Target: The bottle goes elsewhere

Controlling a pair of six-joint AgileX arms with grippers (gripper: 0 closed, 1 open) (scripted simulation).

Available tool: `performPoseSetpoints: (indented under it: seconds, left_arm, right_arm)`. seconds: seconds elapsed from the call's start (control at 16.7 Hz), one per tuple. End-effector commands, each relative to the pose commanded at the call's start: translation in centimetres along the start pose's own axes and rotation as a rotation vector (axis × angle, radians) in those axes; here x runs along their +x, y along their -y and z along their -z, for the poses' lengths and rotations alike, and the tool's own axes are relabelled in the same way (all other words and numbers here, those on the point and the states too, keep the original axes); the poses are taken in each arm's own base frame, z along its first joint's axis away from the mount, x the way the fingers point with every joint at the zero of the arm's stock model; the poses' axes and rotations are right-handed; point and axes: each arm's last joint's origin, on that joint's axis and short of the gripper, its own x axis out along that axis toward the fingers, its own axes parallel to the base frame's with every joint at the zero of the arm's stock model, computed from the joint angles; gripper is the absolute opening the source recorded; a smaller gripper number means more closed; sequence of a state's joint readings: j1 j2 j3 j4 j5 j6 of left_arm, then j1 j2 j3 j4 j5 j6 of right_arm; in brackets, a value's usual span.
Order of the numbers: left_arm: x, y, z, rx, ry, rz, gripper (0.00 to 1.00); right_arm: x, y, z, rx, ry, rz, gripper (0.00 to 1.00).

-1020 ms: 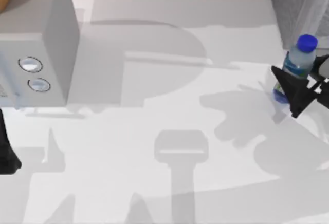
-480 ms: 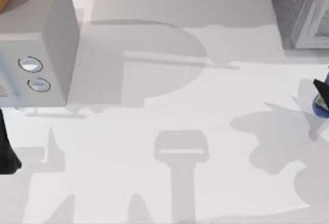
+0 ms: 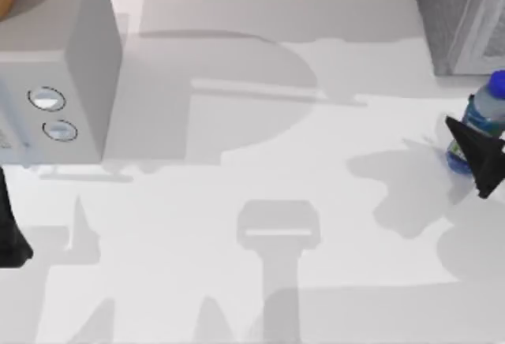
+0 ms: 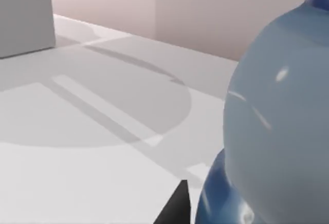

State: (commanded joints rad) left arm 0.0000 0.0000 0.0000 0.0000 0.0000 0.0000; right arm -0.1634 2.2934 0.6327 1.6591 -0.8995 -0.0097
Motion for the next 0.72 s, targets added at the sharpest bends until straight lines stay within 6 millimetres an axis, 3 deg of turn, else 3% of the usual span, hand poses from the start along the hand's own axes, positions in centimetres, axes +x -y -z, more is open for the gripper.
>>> performPoseSetpoints:
  seconds: [0.12,0.36,0.72]
  left_arm:
    - [0.0,0.0,0.0,0.0,0.0,0.0,1.0]
    - [0.0,0.0,0.0,0.0,0.0,0.0,1.0]
    - [0.0,0.0,0.0,0.0,0.0,0.0,1.0]
  right_arm:
    - [1.0,-0.16,0.61,-0.001,0.001,-0.001,0.0]
    - [1.07,-0.16,0.65,-0.001,0.001,-0.001,0.0]
    - [1.07,-0.16,0.65,-0.001,0.001,-0.001,0.45]
